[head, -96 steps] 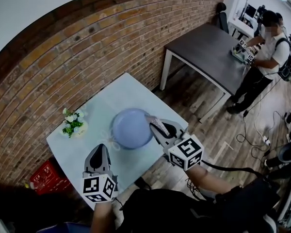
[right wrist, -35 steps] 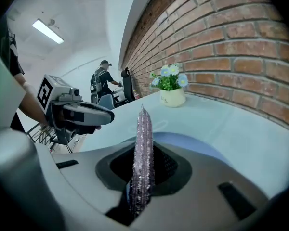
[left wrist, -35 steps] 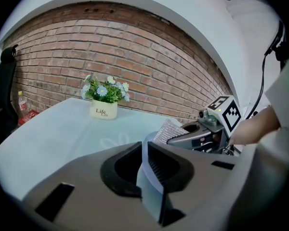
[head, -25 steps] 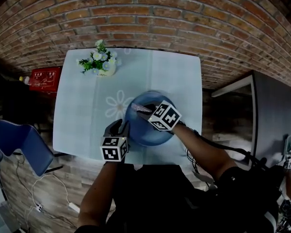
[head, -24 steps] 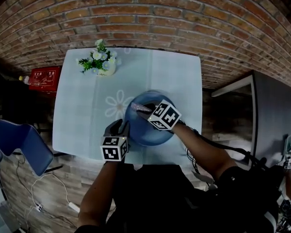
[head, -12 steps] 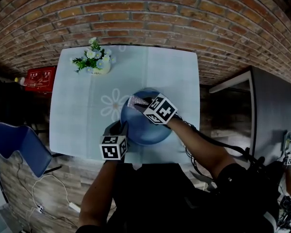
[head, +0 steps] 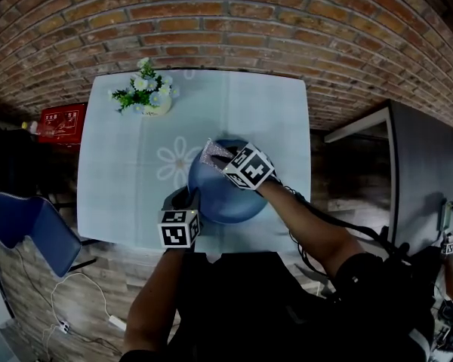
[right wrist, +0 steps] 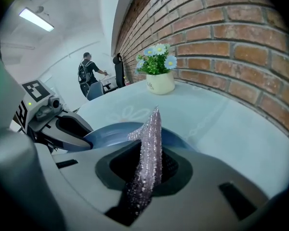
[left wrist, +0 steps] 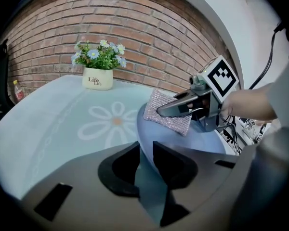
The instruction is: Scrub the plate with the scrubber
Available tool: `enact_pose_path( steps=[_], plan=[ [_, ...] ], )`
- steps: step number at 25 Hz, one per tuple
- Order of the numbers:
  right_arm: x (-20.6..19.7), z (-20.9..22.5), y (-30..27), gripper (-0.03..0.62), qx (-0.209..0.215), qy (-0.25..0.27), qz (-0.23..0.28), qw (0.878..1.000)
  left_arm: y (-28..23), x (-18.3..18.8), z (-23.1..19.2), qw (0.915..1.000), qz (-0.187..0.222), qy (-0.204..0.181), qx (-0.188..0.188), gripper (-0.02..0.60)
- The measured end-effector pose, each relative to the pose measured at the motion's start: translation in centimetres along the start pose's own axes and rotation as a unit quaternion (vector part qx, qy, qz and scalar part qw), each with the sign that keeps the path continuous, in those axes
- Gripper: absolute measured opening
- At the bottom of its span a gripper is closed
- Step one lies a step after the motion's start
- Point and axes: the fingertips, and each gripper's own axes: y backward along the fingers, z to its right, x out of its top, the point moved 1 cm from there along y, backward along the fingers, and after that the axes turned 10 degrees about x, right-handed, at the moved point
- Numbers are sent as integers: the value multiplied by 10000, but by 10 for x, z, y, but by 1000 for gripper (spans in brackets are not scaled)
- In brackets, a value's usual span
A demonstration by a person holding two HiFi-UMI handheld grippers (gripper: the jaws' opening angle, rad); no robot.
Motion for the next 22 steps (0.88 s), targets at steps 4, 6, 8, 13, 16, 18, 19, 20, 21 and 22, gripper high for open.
enact_pose_path(
  steps=[4, 6, 8, 13, 16, 18, 19, 20, 21, 22],
  plan=[
    [-2, 3, 0, 71, -168, -130, -4, 9998, 0, 0, -1, 10000, -20, -38, -23, 100],
    [-2, 5, 0, 71, -236, -198, -28, 9995, -1, -1, -3, 10000, 10, -57, 19, 100],
    [-3, 8, 2, 71, -311, -351, -17, 9989, -1, -1, -3, 10000, 13, -94, 19, 100],
    [-8, 17, 11, 71, -615, -592, 21, 9963, -1, -1, -1, 9997, -59, -228, -40, 104],
    [-12, 23, 17, 71, -782, -707, 29, 9944, -1, -2, 0, 9995, -93, -304, -61, 106],
    [-14, 26, 20, 72, -929, -818, 35, 9923, -1, -2, 0, 9994, -114, -328, -95, 109],
    [-16, 28, 22, 71, -1021, -883, 44, 9908, -1, -2, 0, 9993, -125, -340, -115, 110],
    [-18, 29, 24, 72, -1124, -965, 60, 9889, -1, -2, 0, 9992, -135, -360, -138, 110],
    [-19, 31, 27, 71, -1234, -1078, 85, 9864, -1, -2, 0, 9990, -143, -388, -163, 112],
    [-20, 32, 31, 71, -1344, -1231, 120, 9832, -1, -2, 0, 9988, -151, -423, -188, 114]
  ],
)
